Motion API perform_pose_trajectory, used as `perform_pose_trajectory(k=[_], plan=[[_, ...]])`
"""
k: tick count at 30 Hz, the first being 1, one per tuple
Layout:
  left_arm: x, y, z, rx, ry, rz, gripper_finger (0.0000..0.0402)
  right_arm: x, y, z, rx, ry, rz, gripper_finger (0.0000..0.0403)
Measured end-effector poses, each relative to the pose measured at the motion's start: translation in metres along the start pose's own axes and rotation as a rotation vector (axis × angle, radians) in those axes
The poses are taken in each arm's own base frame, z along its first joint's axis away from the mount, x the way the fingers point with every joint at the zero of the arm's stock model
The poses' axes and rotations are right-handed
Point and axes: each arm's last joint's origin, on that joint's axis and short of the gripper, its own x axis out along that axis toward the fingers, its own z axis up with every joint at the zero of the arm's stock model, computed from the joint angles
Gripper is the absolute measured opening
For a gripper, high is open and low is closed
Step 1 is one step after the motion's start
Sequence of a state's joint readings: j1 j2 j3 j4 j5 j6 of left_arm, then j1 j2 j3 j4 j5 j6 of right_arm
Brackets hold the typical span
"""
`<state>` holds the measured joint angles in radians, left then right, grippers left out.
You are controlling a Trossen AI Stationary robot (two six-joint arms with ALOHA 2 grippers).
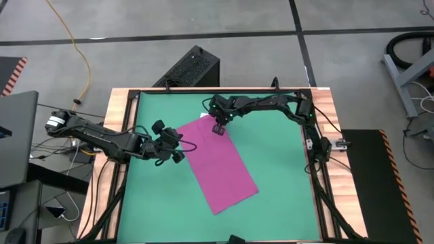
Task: Roll towel into tight, uniform cylinder
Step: Roll the pink towel
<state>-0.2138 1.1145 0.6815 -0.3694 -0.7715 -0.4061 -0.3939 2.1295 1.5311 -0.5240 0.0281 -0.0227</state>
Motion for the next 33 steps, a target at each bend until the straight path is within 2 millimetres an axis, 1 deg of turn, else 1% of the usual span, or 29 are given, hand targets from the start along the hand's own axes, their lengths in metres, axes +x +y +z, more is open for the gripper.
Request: perform_pose_trajectory(k=[2,6,9,13,16,18,19,22,26,29,31,33], plan=[[0.000,0.000,0.000,0.003,0.004,0.001,0.0000,-0.002,0.000,-0.003,0.020,0.032,-0.031,0.0000],[0.000,0.000,-0.001,0.002,0.007,-0.004,0.0000,-0.010,-0.002,-0.012,0.053,0.120,-0.203,0.0000],[0.000,0.000,-0.001,0.004,0.008,-0.005,0.0000,-0.016,-0.006,-0.018,0.073,0.180,-0.268,0.0000],[0.000,0.000,-0.002,0.014,0.014,-0.002,0.0000,-0.018,-0.008,-0.023,0.090,0.232,-0.279,0.0000],[0.000,0.000,-0.004,0.039,0.016,-0.006,0.0000,-0.018,0.002,-0.020,0.066,0.201,-0.265,0.0009],[0.002,0.000,-0.010,0.092,0.038,-0.030,0.0000,-0.029,0.011,-0.016,0.049,0.158,-0.242,0.0022],[0.004,0.000,-0.015,0.118,0.052,-0.042,0.0000,-0.037,0.016,-0.013,0.034,0.129,-0.234,0.0030],[0.009,-0.002,-0.029,0.150,0.074,-0.092,0.0000,-0.073,0.025,-0.006,0.013,0.041,-0.220,0.0049],[0.014,-0.008,-0.042,0.129,0.041,-0.255,0.0002,-0.127,0.035,-0.002,-0.008,-0.090,-0.193,0.0058],[0.013,-0.018,-0.050,0.148,-0.065,-0.389,0.0006,-0.169,0.049,-0.011,-0.050,-0.126,-0.152,0.0057],[0.013,-0.027,-0.056,0.139,-0.147,-0.396,0.0002,-0.194,0.062,-0.020,-0.067,-0.148,-0.136,0.0053],[0.015,-0.035,-0.061,0.126,-0.188,-0.393,0.0001,-0.218,0.076,-0.032,-0.079,-0.168,-0.126,0.0046]])
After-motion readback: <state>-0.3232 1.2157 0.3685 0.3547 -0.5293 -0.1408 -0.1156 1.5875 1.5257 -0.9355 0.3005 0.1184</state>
